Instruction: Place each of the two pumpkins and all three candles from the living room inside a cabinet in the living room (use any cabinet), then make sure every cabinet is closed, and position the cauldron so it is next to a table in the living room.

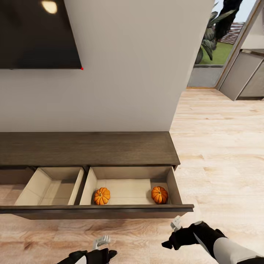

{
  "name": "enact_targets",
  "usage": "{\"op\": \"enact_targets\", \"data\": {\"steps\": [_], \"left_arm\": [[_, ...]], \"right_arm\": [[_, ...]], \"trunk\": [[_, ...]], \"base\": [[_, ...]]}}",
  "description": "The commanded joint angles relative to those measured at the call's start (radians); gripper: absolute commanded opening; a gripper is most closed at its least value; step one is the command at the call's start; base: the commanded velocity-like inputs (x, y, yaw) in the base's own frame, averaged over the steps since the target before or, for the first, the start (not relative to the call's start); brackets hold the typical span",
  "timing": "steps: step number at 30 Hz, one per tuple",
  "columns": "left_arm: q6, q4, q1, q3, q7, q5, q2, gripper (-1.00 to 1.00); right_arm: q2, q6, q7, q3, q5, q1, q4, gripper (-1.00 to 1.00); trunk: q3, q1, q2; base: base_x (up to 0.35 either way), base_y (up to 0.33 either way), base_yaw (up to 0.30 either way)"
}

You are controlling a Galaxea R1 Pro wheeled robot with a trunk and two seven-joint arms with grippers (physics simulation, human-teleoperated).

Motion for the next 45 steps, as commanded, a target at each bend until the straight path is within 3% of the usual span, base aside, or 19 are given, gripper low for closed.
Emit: {"op": "enact_targets", "data": {"steps": [1,5,8,11,15,20,22,23,26,32,45], "left_arm": [[-0.028,0.003,0.0,-0.001,0.025,0.0,-0.002,1.0],[-0.124,0.008,0.0,-0.002,0.179,-0.002,-0.029,1.0],[-0.177,0.008,0.0,-0.003,0.229,-0.005,-0.039,1.0],[-0.222,0.008,0.0,-0.003,0.245,-0.007,-0.042,1.0],[-0.235,0.01,0.0,-0.002,0.249,-0.007,-0.053,1.0],[-0.237,0.011,0.0,-0.002,0.252,-0.007,-0.056,1.0],[-0.238,0.01,0.0,-0.004,0.27,-0.007,-0.056,1.0],[-0.238,0.006,0.0,-0.004,0.316,-0.009,-0.059,1.0],[-0.257,0.006,0.0,-0.004,0.346,-0.02,-0.067,1.0],[-0.295,0.008,0.0,-0.003,0.358,-0.074,-0.076,1.0],[-0.318,0.01,0.0,-0.003,0.36,-0.082,-0.072,1.0]], "right_arm": [[0.006,-0.03,-0.046,0.0,-0.022,0.0,0.014,1.0],[0.025,-0.138,-0.228,0.0,-0.073,0.0,0.054,1.0],[0.053,-0.217,-0.336,0.0,-0.098,0.001,0.077,1.0],[0.091,-0.31,-0.461,0.0,-0.127,0.004,0.111,1.0],[0.105,-0.366,-0.561,0.0,-0.145,0.019,0.123,1.0],[0.135,-0.379,-0.591,0.0,-0.249,0.024,0.127,1.0],[0.148,-0.381,-0.595,0.0,-0.27,0.028,0.128,1.0],[0.154,-0.385,-0.604,0.0,-0.279,0.037,0.127,1.0],[0.157,-0.415,-0.634,0.0,-0.279,0.049,0.127,1.0],[0.167,-0.474,-0.655,0.0,-0.282,0.065,0.127,1.0],[0.168,-0.482,-0.669,0.0,-0.282,0.072,0.129,1.0]], "trunk": [[0.0,0.0,0.0],[0.0,0.0,0.0],[0.0,0.0,0.0],[0.0,0.0,0.0],[0.0,0.0,0.0],[0.0,0.0,0.0],[0.0,0.0,0.0],[0.0,0.0,0.0],[0.0,0.0,0.0],[0.0,0.0,0.0],[0.0,0.0,0.0]], "base": [[-0.003,0.0,0.0],[-0.001,0.0,0.0],[0.0,0.0,0.0],[0.0,0.0,0.0],[0.0,0.0,0.0],[0.0,0.0,0.0],[0.0,0.0,0.0],[0.0,0.0,0.0],[0.0,0.0,0.0],[0.0,0.0,0.0],[0.026,0.0,0.0]]}}
